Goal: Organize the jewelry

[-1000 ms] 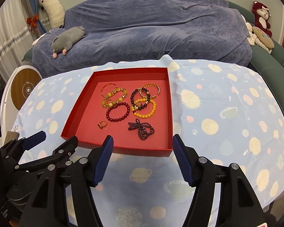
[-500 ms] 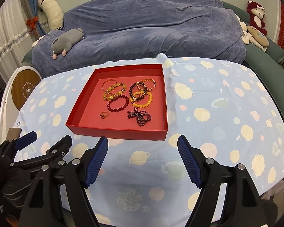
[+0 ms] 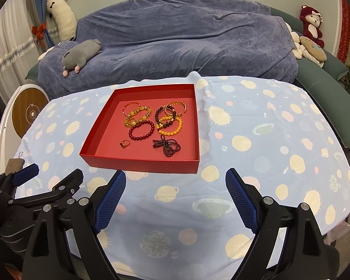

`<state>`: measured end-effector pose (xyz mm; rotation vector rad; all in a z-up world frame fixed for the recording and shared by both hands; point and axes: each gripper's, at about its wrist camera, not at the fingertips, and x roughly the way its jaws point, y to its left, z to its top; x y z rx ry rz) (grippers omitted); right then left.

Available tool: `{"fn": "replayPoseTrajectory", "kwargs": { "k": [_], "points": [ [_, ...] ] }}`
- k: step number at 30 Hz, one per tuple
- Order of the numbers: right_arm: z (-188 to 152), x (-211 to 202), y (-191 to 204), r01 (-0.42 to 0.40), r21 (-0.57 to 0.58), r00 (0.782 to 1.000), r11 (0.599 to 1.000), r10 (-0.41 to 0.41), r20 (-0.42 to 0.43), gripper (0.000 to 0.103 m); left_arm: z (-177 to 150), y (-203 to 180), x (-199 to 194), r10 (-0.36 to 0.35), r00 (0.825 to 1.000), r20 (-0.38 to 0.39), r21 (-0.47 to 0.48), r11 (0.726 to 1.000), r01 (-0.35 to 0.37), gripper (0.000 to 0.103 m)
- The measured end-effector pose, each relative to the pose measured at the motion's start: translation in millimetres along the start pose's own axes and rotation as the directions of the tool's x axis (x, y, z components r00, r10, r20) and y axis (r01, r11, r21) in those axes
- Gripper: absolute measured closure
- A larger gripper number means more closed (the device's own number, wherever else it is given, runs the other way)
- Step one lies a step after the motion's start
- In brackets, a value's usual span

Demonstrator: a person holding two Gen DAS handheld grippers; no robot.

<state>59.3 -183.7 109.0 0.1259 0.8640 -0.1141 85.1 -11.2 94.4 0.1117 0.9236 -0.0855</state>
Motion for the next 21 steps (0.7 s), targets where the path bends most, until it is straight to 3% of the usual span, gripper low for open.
{"fn": "replayPoseTrajectory", "kwargs": {
  "k": [11, 15, 21],
  "points": [
    [0.2, -1.7, -2.1, 0.011, 0.007, 1.0, 1.0, -0.011, 0.012, 0.016, 0.1, 0.9, -1.5, 0.008, 1.0, 0.005, 0.001, 1.0, -0.008, 0.01],
    [-0.3, -0.5, -5.6, 0.01, 0.023, 1.0, 1.0, -0.011, 0.008, 0.007, -0.2, 3.4, -1.6, 0.009, 1.0, 0.004, -0.007, 1.0, -0.009, 0.01],
    [-1.9, 0.6, -5.4, 0.012, 0.026, 1.0, 1.0, -0.013, 0.003, 0.007, -0.8, 2.7, -1.1, 0.012, 1.0, 0.002, -0.007, 1.0, -0.012, 0.01]
  ]
}}
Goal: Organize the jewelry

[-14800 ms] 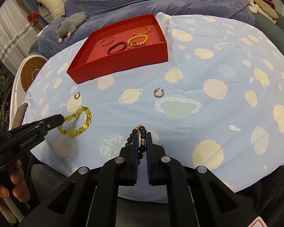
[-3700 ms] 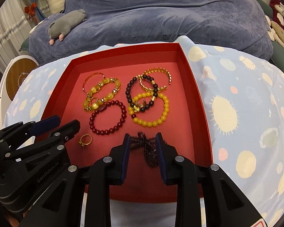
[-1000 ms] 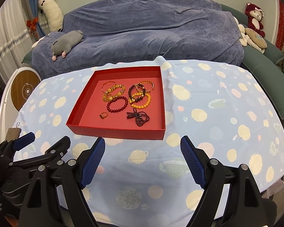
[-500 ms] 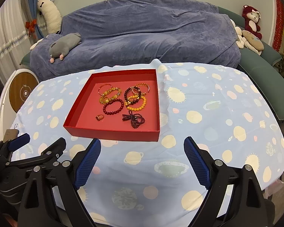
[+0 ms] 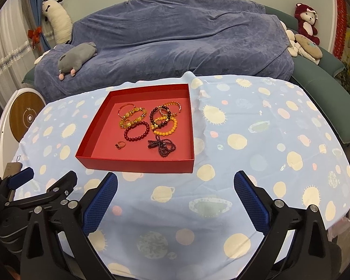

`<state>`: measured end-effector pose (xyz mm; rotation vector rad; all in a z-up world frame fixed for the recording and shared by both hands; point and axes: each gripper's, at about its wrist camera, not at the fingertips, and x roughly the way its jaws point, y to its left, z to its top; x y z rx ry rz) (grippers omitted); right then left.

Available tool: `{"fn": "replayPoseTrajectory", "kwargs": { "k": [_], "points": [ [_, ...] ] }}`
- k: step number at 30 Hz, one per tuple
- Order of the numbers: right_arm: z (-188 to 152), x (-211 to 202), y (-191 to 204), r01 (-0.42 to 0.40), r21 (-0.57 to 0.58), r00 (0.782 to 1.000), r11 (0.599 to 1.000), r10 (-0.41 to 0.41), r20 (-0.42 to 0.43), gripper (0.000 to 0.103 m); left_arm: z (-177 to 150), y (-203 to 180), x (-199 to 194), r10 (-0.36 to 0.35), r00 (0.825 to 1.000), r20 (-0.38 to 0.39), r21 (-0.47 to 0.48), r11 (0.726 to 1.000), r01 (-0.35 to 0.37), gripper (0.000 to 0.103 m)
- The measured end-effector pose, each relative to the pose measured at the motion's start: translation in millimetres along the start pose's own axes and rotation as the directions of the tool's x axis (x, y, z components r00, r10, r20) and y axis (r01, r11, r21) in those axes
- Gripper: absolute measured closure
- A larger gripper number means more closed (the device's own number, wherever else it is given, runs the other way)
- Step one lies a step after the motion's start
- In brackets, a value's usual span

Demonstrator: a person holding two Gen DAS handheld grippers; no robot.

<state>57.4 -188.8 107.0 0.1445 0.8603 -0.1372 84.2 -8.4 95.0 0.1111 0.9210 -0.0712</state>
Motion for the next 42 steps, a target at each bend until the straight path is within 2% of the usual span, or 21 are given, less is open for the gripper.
{"fn": "replayPoseTrajectory", "kwargs": {
  "k": [42],
  "points": [
    [-4.9, 3.4, 3.7, 0.005, -0.003, 1.0, 1.0, -0.005, -0.01, 0.007, -4.5, 3.5, 4.2, 0.002, 1.0, -0.012, -0.019, 1.0, -0.002, 0.008]
  ]
}}
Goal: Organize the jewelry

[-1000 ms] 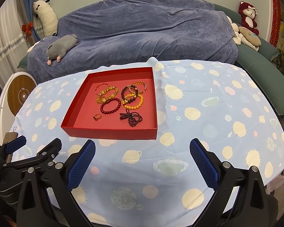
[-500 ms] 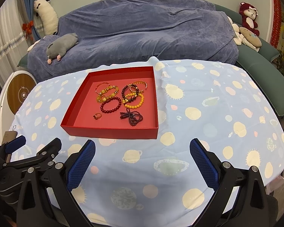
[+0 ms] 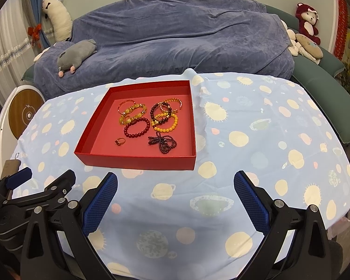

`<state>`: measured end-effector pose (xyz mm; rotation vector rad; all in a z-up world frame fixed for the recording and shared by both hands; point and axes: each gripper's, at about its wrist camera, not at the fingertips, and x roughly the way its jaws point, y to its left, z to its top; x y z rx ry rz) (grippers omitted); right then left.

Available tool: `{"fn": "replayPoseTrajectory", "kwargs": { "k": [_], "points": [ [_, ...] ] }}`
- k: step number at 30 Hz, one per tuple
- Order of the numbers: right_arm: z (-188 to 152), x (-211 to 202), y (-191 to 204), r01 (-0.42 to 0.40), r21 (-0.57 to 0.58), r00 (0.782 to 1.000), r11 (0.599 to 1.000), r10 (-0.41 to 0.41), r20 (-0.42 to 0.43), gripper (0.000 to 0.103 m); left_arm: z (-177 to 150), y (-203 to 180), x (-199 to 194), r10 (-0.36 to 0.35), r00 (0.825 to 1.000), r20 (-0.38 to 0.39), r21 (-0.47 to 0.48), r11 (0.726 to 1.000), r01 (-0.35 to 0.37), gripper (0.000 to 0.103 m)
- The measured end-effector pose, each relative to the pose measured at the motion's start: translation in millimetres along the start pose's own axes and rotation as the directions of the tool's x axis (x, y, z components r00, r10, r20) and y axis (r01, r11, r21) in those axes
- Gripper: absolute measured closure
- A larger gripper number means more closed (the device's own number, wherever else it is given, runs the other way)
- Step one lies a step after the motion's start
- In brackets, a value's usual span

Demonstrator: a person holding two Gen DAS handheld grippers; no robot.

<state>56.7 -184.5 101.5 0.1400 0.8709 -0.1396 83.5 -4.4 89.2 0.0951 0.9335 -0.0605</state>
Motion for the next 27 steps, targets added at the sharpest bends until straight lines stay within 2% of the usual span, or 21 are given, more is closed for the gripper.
{"fn": "replayPoseTrajectory", "kwargs": {
  "k": [27],
  "points": [
    [-0.2, 1.7, -0.7, 0.003, -0.003, 1.0, 1.0, -0.003, -0.003, 0.007, 3.6, -0.3, 1.4, 0.019, 1.0, 0.008, 0.004, 1.0, -0.02, 0.008]
  ]
}}
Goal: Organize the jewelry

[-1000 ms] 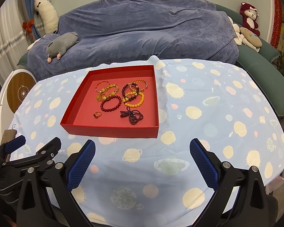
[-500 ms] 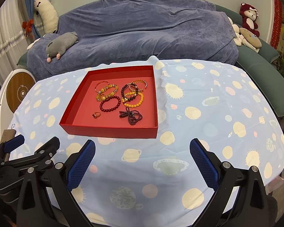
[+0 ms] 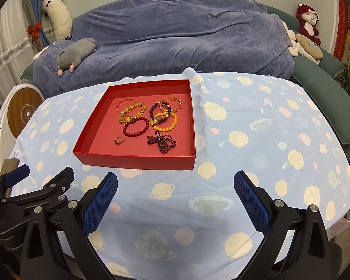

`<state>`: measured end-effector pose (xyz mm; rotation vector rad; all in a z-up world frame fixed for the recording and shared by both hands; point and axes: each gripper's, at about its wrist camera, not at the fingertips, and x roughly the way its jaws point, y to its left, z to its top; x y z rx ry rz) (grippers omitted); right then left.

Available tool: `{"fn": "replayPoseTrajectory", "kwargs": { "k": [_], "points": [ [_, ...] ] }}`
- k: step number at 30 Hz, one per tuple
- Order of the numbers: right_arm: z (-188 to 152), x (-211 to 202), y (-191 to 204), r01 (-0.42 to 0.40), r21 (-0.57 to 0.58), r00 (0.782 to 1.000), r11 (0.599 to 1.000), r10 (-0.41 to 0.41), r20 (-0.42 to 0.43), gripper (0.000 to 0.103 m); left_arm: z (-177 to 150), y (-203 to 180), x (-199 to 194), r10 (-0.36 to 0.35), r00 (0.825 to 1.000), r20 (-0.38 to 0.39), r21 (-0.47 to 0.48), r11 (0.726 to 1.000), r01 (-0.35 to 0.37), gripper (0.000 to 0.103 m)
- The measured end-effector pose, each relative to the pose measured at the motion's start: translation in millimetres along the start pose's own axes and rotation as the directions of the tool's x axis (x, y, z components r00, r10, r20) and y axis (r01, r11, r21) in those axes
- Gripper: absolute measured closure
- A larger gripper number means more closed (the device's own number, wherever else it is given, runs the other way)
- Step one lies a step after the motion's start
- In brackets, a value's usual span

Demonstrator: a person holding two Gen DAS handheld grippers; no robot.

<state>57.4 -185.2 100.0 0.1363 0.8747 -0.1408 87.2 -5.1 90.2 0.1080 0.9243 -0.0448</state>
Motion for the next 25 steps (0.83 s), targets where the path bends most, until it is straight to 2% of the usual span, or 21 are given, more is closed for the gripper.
{"fn": "replayPoseTrajectory", "kwargs": {
  "k": [25],
  "points": [
    [-1.0, 5.6, -4.7, 0.001, 0.002, 1.0, 1.0, -0.001, -0.01, 0.007, -1.7, 1.1, 5.5, 0.001, 1.0, -0.006, 0.007, 1.0, -0.001, 0.008]
  ]
}}
